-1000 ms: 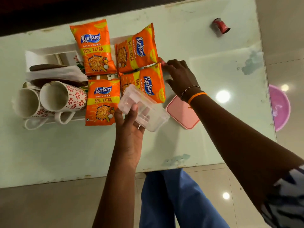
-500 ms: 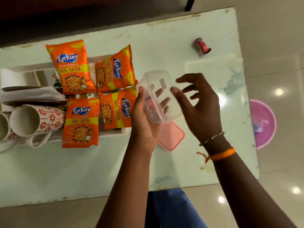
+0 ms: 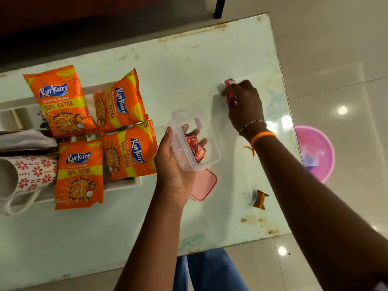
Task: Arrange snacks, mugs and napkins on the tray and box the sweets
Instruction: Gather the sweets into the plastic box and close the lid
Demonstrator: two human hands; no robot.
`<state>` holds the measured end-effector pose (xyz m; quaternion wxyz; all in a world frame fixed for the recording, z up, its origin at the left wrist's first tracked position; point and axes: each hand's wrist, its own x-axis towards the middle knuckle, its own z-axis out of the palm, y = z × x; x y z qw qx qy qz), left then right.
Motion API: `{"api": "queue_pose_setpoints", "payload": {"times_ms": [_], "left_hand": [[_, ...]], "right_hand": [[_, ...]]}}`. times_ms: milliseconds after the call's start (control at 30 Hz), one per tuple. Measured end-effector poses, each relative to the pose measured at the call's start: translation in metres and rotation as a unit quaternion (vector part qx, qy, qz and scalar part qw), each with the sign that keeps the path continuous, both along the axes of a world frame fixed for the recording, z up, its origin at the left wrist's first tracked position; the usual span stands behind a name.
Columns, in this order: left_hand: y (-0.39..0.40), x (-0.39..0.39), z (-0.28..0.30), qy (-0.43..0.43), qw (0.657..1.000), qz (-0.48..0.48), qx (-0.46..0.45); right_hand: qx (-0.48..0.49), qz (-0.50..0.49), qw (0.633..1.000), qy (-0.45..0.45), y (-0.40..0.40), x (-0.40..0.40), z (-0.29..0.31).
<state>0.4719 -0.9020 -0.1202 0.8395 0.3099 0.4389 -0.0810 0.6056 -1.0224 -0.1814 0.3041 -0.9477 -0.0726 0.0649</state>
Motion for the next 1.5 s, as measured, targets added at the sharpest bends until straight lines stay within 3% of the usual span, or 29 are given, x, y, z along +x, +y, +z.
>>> {"api": "queue_pose_setpoints", "payload": {"times_ms": [100,267,367,433,500,600,667,800,1000,1133,1200,1300,1400,1500], "left_hand": [[-0.003,-0.001,0.003,-0.003,1.000,0.003,-0.017],[-0.005,-0.005,0.006,-0.004,0.999,-0.040,-0.011],[-0.007,-0.012,0.008,-0.004,0.997,-0.049,-0.053],[-0.007,-0.016,0.009,-0.008,0.995,-0.059,-0.076],[-0.006,-0.022,0.008,-0.012,0.994,-0.080,-0.070],[-0.004,-0.035,0.009,-0.017,0.991,-0.113,-0.075],[0.002,-0.045,0.009,-0.022,0.987,-0.143,-0.073],[0.016,-0.070,0.011,-0.018,0.982,-0.181,-0.055],[0.034,-0.102,0.023,-0.016,0.973,-0.228,-0.022],[0.054,-0.119,0.027,-0.004,0.977,-0.208,-0.036],[0.065,-0.126,0.027,-0.008,0.979,-0.197,-0.048],[0.084,-0.136,0.027,-0.013,0.979,-0.197,-0.042],[0.100,-0.144,0.027,-0.025,0.978,-0.200,-0.049],[0.109,-0.150,0.029,-0.026,0.978,-0.202,-0.050]], "right_hand": [[0.104,-0.045,0.993,0.014,-0.010,-0.044,0.036],[0.159,0.073,0.981,0.083,-0.009,-0.117,0.097],[0.172,0.003,0.981,0.089,-0.019,-0.134,0.097],[0.144,-0.098,0.984,0.042,-0.036,-0.142,0.085],[0.058,-0.172,0.983,0.041,-0.056,-0.154,0.067],[-0.113,-0.199,0.954,0.193,-0.077,-0.181,0.043],[-0.126,-0.206,0.937,0.254,-0.074,-0.196,0.036],[-0.085,-0.221,0.950,0.201,-0.051,-0.215,0.025],[0.127,-0.247,0.958,0.071,0.004,-0.222,0.082],[0.179,-0.131,0.967,0.126,0.040,-0.235,0.124],[0.185,-0.165,0.964,0.095,0.046,-0.235,0.119],[0.099,-0.218,0.969,0.060,0.047,-0.226,0.081],[-0.038,-0.098,0.984,0.147,0.052,-0.213,0.040],[-0.128,0.002,0.982,0.136,0.062,-0.206,0.017]]}}
